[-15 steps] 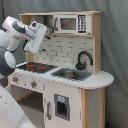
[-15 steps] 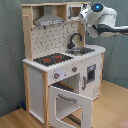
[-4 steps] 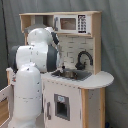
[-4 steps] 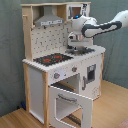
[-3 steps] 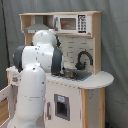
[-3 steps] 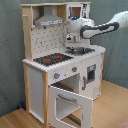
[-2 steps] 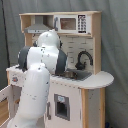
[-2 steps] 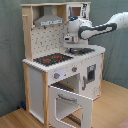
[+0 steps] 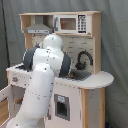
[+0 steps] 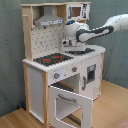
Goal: Play with the kitchen
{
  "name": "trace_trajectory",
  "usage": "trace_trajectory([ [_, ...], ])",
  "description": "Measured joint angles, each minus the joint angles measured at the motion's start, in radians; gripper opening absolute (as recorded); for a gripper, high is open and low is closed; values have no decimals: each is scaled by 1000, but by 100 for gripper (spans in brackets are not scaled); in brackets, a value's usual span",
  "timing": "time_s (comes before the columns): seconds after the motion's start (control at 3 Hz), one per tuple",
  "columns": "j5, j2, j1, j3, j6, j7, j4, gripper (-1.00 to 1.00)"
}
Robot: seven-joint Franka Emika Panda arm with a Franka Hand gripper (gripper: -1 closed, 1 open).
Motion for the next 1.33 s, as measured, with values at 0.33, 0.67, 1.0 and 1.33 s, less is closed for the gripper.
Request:
trace_trajectory([
  [0.33,0,2,1,0,0,2,0,-100],
  [0.67,-11,-18,8,19,-51,17,73,-100],
  [1.0,-11,-88,5,25,-125,17,93,-100],
  [1.33,-11,-94,40,106,-134,56,136,-100],
])
